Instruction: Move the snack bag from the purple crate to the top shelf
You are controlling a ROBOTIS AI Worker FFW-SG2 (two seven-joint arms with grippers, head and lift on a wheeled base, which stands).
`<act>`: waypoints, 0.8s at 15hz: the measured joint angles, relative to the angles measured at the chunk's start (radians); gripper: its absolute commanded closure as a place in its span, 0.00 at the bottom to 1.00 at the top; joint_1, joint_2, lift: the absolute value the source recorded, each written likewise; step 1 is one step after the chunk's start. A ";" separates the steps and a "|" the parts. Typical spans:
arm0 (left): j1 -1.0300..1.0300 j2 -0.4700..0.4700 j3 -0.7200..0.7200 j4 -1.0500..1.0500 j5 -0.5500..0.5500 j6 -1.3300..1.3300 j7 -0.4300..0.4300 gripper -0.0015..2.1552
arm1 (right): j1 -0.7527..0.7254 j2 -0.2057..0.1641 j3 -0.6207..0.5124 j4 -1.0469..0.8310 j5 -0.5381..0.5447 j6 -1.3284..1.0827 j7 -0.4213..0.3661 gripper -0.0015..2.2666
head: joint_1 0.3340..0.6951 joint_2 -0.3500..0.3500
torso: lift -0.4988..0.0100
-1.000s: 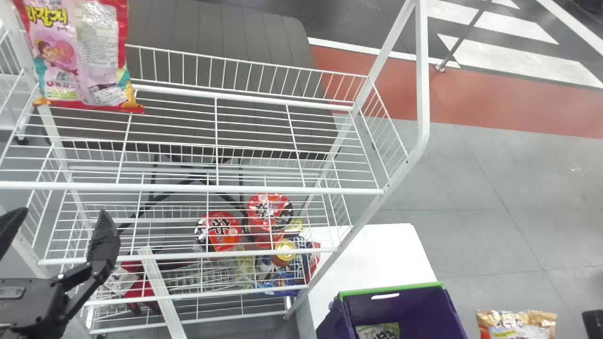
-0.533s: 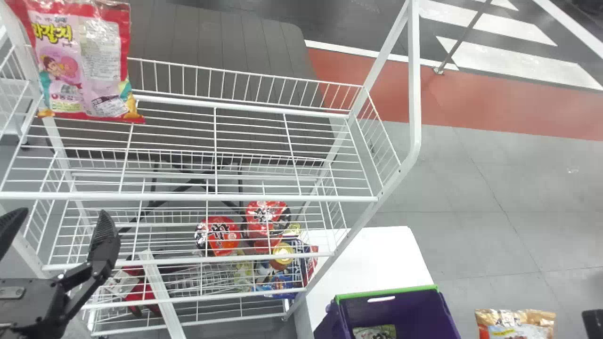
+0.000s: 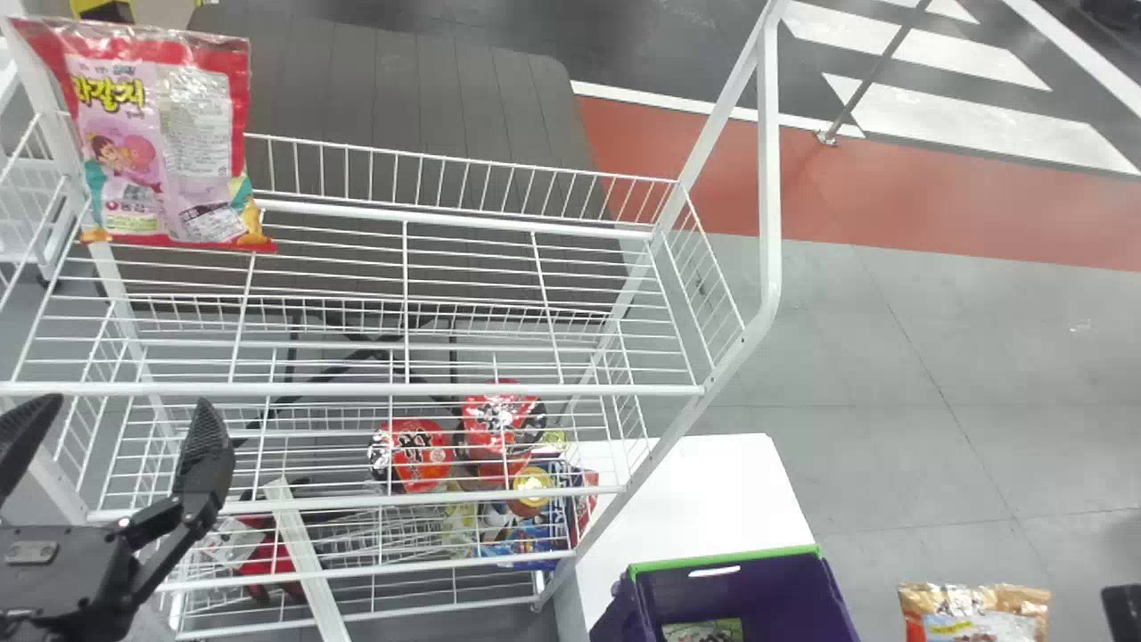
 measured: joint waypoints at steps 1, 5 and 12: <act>0.000 0.000 0.000 0.000 -0.001 0.000 0.000 0.05 | 0.000 0.000 0.000 0.000 0.000 0.000 0.000 0.91 | 1.00 0.00 | 1.00; -0.003 -0.001 -0.004 0.003 -0.003 0.009 0.000 0.05 | -0.001 0.000 -0.009 -0.007 -0.022 -0.002 0.018 0.91 | 1.00 0.00 | 0.99; -0.004 0.001 -0.006 0.005 -0.005 0.006 0.001 0.05 | 0.004 0.050 -0.064 -0.198 -0.111 0.103 0.106 0.94 | 1.00 0.00 | 0.98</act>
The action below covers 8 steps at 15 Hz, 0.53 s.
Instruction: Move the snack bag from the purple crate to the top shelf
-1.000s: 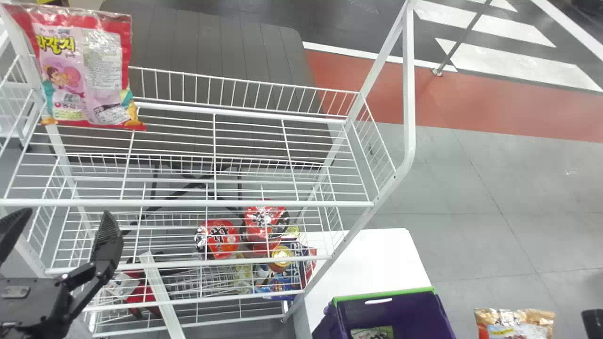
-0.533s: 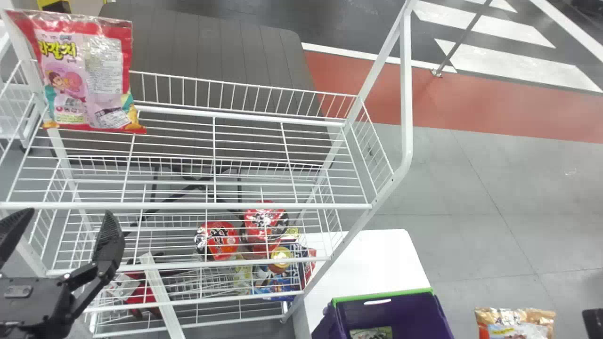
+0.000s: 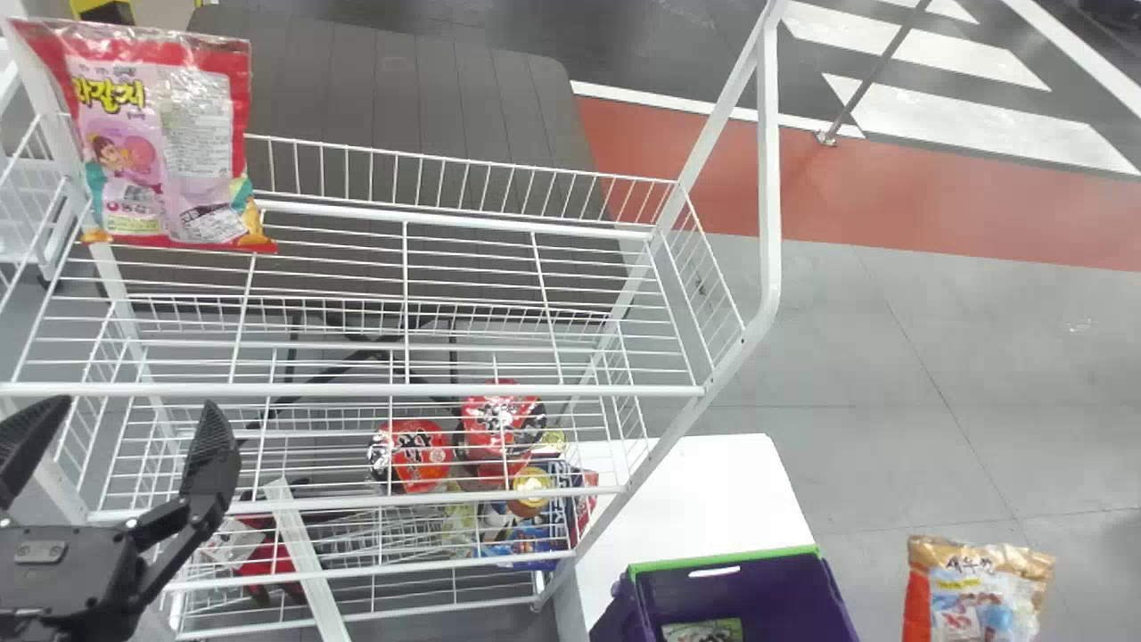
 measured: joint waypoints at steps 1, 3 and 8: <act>0.001 0.001 0.000 0.000 0.000 -0.003 0.000 0.05 | 0.006 0.019 0.000 -0.063 -0.002 0.034 -0.001 0.94 | 1.00 0.00 | 0.98; 0.002 0.001 0.000 0.000 0.000 -0.006 0.000 0.05 | 0.019 0.032 0.003 -0.176 -0.012 0.092 0.008 0.94 | 1.00 0.00 | 0.98; 0.003 0.003 -0.002 0.000 0.000 -0.008 0.000 0.05 | 0.031 0.034 0.043 -0.397 -0.036 0.273 0.050 0.94 | 1.00 0.00 | 0.98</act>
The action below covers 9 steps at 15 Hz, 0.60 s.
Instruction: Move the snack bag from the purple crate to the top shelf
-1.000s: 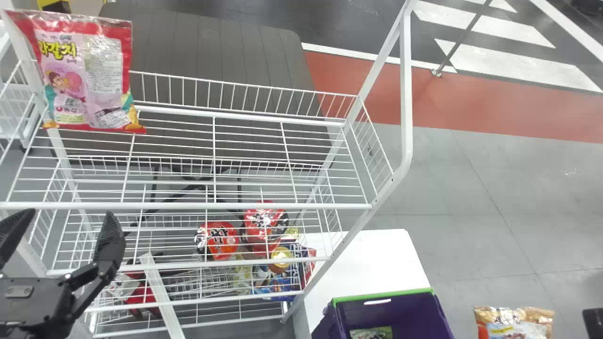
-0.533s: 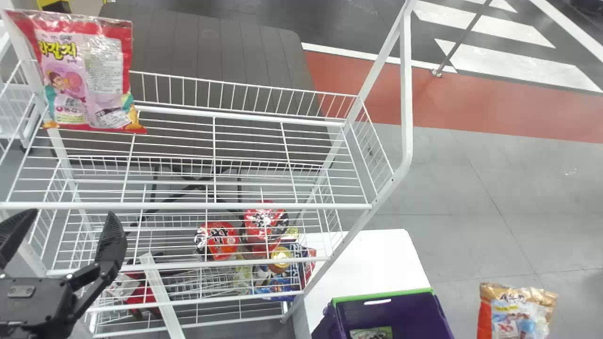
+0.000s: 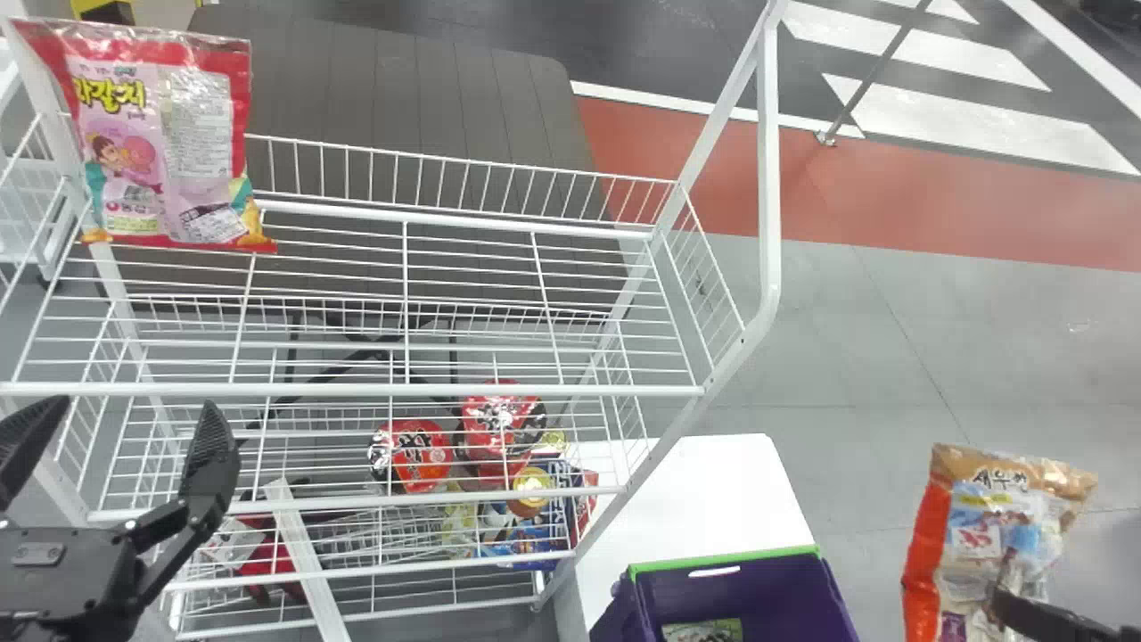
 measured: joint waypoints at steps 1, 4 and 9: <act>0.001 0.000 0.000 0.000 0.000 0.000 0.000 0.05 | -0.008 0.000 0.018 -0.041 0.003 0.069 0.002 0.94 | 1.00 0.00 | 0.98; 0.001 0.000 -0.005 0.001 -0.002 0.000 0.000 0.05 | -0.050 0.000 0.090 -0.156 0.020 0.154 0.011 0.94 | 1.00 0.00 | 0.98; 0.001 0.000 -0.009 0.003 -0.015 -0.004 0.008 0.05 | -0.161 -0.004 0.377 -0.253 0.188 0.160 0.020 0.94 | 1.00 0.00 | 0.98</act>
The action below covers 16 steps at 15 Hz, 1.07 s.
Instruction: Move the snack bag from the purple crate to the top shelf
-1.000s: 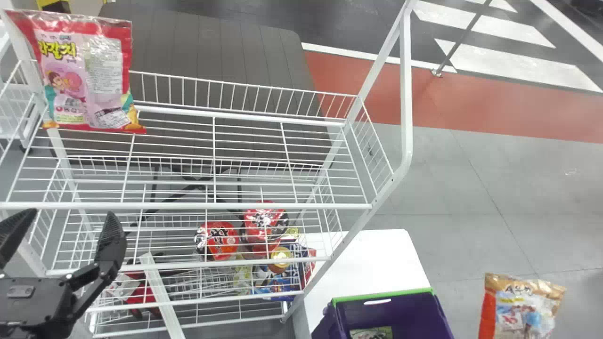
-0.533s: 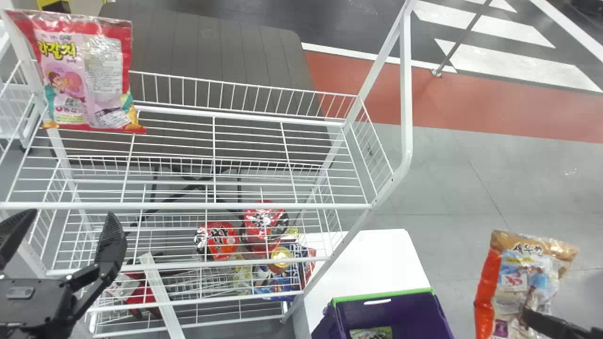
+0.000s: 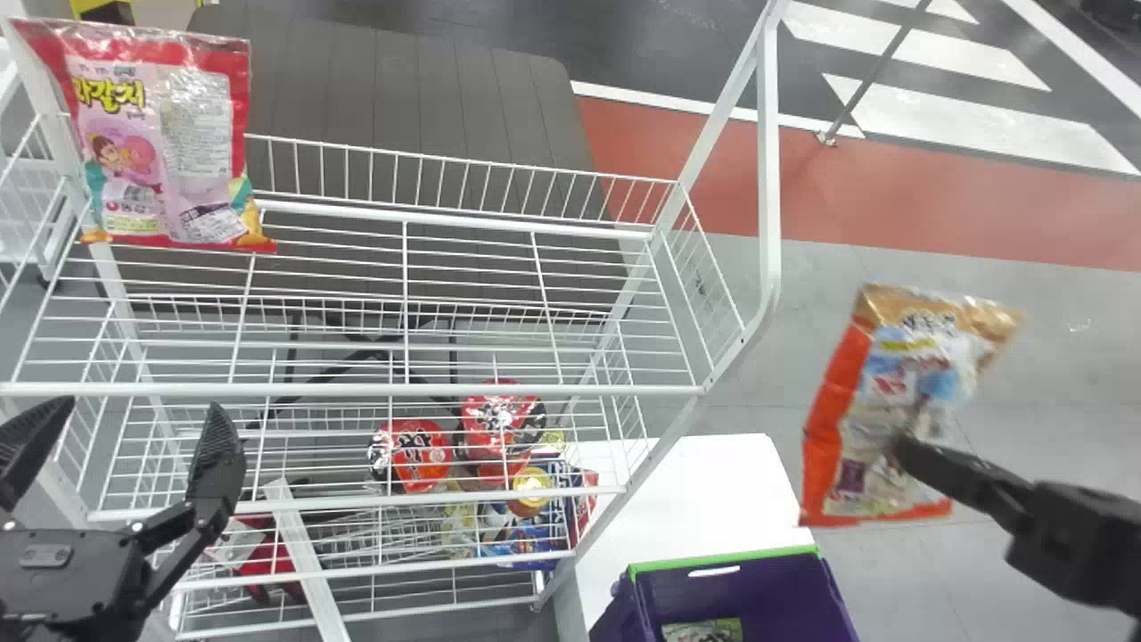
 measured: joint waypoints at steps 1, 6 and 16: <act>0.000 0.000 0.000 0.002 0.000 0.000 0.000 0.05 | -0.022 0.000 0.071 0.000 0.038 0.000 -0.009 0.94 | 1.00 0.00 | 0.98; 0.003 -0.002 0.000 -0.002 -0.003 0.000 0.000 0.05 | -0.138 0.005 0.393 0.047 0.146 0.000 -0.139 0.94 | 1.00 0.14 | 0.98; -0.006 -0.003 0.000 0.021 -0.001 0.000 -0.001 0.05 | -0.238 0.005 0.674 0.282 -0.033 0.000 -0.609 0.94 | 1.00 0.32 | 0.98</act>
